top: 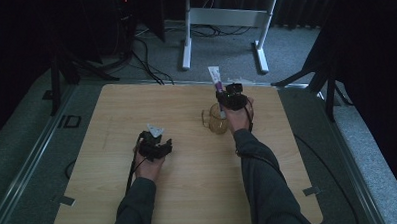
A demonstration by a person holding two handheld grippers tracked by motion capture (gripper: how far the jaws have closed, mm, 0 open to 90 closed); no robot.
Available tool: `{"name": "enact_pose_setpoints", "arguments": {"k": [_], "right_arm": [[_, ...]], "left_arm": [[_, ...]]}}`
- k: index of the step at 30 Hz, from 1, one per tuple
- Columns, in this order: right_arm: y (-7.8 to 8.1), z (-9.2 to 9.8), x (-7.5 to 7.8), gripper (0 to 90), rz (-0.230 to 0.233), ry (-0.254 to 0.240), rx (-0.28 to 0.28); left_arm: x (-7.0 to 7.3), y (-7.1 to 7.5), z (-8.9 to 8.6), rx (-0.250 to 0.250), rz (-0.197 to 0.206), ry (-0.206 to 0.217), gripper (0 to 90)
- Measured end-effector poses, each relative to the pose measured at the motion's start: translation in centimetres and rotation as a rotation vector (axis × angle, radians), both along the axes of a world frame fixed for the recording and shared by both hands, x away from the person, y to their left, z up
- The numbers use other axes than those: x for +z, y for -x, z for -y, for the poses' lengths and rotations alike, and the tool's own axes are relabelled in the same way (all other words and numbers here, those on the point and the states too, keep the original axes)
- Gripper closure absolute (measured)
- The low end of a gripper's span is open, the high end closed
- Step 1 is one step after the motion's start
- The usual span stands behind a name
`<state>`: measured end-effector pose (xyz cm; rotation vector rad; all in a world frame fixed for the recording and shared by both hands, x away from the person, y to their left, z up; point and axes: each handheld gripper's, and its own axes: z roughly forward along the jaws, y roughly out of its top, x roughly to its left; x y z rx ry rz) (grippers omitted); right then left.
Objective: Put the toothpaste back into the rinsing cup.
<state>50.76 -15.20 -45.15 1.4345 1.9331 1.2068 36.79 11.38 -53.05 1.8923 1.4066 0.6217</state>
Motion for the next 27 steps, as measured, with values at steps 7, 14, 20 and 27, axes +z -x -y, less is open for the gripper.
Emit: {"name": "enact_pose_setpoints", "arguments": {"k": [7, 14, 20, 27], "right_arm": [[0.1, 0.3, -0.3, 72.7, -0.004, -0.026, -0.006], [0.2, 0.1, -0.7, 72.6, 0.002, -0.035, -0.002], [0.2, 0.0, -1.1, 72.4, 0.003, -0.028, 0.008], [0.2, 0.2, -1.4, 71.8, 0.002, -0.045, 0.02]], "left_arm": [[0.7, -1.2, 5.4, -0.154, 0.01, 0.027, 46.3], [1.4, -2.6, 9.5, -0.201, 0.005, 0.074, 46.2], [2.0, -4.0, 11.2, -0.203, -0.006, 0.131, 46.0], [2.1, -4.8, 12.6, -0.212, -0.015, 0.147, 45.9]]}}
